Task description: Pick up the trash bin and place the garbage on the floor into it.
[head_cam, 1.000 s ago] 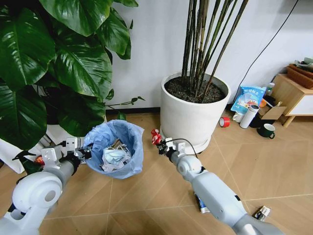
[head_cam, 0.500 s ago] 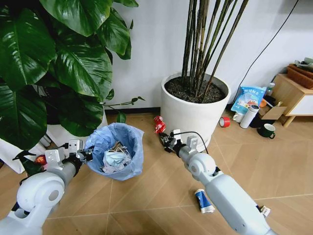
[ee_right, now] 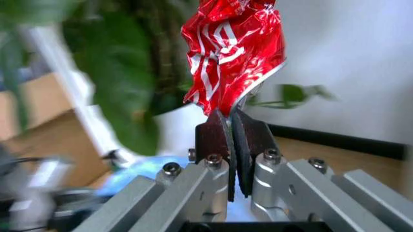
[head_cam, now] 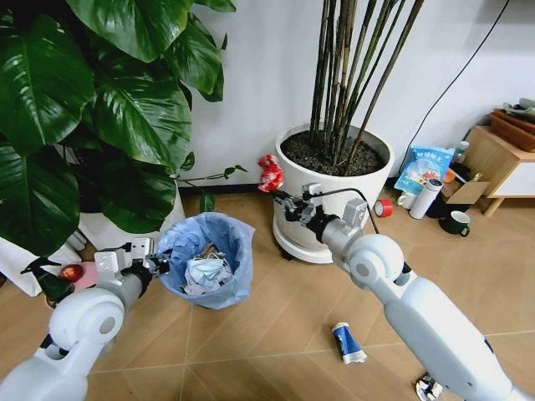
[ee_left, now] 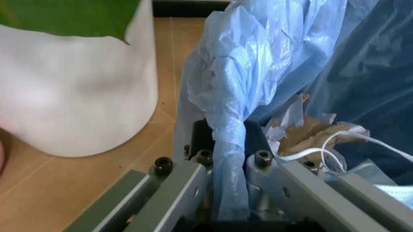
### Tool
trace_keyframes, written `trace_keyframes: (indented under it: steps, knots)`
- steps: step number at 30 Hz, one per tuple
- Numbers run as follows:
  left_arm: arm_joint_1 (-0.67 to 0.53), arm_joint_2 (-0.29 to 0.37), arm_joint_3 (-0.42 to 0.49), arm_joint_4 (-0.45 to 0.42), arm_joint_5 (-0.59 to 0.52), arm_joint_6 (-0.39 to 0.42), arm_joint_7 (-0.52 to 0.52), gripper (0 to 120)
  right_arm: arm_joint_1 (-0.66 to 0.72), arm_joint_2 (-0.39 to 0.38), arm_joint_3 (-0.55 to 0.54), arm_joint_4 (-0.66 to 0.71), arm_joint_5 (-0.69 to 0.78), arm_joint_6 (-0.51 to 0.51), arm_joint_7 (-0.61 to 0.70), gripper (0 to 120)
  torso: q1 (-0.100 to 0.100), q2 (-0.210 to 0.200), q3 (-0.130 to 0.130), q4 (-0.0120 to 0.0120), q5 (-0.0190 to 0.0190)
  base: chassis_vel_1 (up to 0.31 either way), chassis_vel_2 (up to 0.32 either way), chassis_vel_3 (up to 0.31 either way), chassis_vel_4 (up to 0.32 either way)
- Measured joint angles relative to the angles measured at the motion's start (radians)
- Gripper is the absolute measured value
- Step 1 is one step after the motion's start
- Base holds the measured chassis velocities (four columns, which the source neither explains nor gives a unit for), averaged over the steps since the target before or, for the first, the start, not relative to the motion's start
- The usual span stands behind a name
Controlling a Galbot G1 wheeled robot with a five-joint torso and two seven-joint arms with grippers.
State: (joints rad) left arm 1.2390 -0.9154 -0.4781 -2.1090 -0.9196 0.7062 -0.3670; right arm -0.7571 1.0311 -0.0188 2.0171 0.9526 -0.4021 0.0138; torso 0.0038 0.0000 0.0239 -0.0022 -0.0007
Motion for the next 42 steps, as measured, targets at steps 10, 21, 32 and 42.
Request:
trace_keyframes:
  steps: [10,21,32,42]
  knots:
    - [-0.034,0.01,0.022,0.008,-0.005,0.004,0.0,0,0.016,0.009,-0.194,0.006,-0.016,-0.01,0.03,0,0.0,0.0,0.0,0.0,-0.0001,0.0,0.0,0.0,0.0]
    - [-0.032,0.011,0.006,0.007,-0.008,0.005,0.002,0,0.047,0.018,-0.211,-0.019,-0.024,-0.04,0.002,32,0.0,0.0,0.0,-0.0001,-0.0002,0.0,0.0,0.0,0.0]
    - [-0.022,0.007,-0.004,-0.001,-0.007,0.005,0.004,0,0.039,0.015,-0.16,0.016,-0.023,-0.032,0.031,69,0.0,0.0,0.0,0.0001,0.0,0.0,0.0,0.0,0.0]
    - [0.001,0.004,-0.019,-0.022,0.001,0.005,0.015,0,-0.212,-0.097,0.13,0.097,-0.124,-0.037,0.033,100,0.0,0.0,0.0,-0.0001,0.0004,0.0,0.0,0.0,0.0]
